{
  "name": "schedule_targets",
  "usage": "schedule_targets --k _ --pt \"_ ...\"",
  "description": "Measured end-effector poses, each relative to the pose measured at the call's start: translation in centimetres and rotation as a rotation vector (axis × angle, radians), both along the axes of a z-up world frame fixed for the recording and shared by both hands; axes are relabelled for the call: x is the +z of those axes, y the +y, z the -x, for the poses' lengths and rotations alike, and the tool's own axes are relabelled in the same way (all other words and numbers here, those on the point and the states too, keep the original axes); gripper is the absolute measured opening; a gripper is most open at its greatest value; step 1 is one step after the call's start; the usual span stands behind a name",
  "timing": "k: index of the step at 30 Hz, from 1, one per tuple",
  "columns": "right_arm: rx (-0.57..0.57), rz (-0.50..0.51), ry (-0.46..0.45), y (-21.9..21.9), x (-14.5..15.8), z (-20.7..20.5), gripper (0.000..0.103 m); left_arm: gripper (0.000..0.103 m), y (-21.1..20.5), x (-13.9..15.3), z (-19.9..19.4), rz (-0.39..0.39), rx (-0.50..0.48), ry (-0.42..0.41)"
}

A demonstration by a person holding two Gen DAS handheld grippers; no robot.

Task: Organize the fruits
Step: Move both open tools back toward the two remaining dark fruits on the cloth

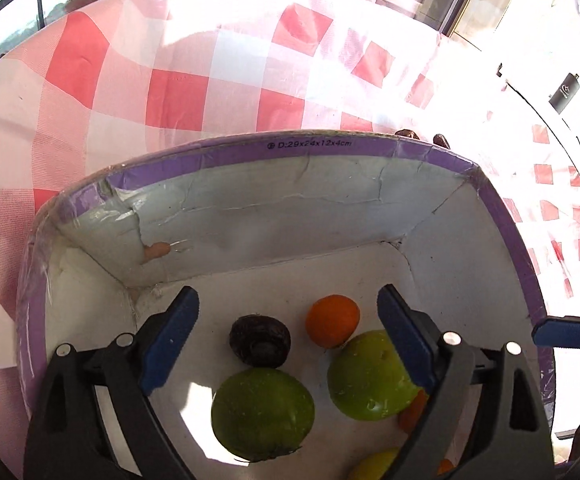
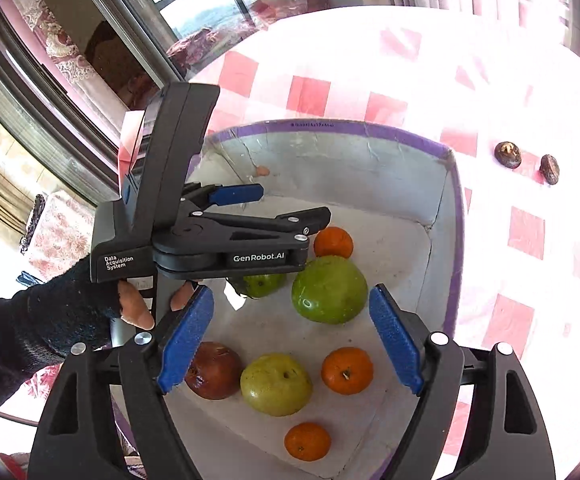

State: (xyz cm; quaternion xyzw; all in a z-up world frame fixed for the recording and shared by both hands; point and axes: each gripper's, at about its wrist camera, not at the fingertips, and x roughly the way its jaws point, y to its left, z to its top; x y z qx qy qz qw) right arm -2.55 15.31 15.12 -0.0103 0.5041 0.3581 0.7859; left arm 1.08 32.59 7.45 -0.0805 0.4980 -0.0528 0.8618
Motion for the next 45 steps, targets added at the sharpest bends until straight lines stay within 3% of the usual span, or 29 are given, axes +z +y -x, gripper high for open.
schedule_targets --k 3,6,13,16,21,28,35,45 --pt "-0.087 -0.047 -0.047 -4.1 1.3 -0.5 0.083 0.096 -0.1 1.0 1.1 -0.003 0.029 -0.032" --pt "-0.226 -0.007 -0.055 -8.9 0.4 -1.0 0.084 0.097 -0.2 1.8 2.1 -0.006 0.081 -0.055" --pt "-0.561 0.155 0.117 -19.3 -7.1 -2.1 0.084 0.101 -1.2 4.5 4.2 -0.053 0.189 -0.139" --pt "-0.612 0.208 0.157 -21.3 -9.4 -1.6 0.084 0.101 -2.7 5.3 4.4 -0.105 0.193 -0.156" --pt "-0.560 0.302 0.110 -22.2 -10.9 -2.5 0.084 0.101 -6.8 7.6 3.5 -0.197 0.139 -0.228" --pt "-0.368 0.385 -0.052 -20.4 -12.3 -6.8 0.084 0.101 -13.5 9.7 -0.8 -0.142 0.117 -0.271" --pt "-0.296 0.317 -0.124 -19.3 -13.1 -15.3 0.084 0.101 -19.0 7.9 -4.4 -0.153 0.122 -0.206" --pt "-0.132 0.214 -0.203 -15.3 -13.4 -24.9 0.073 0.101 -26.2 4.4 -4.1 -0.336 -0.043 -0.129"
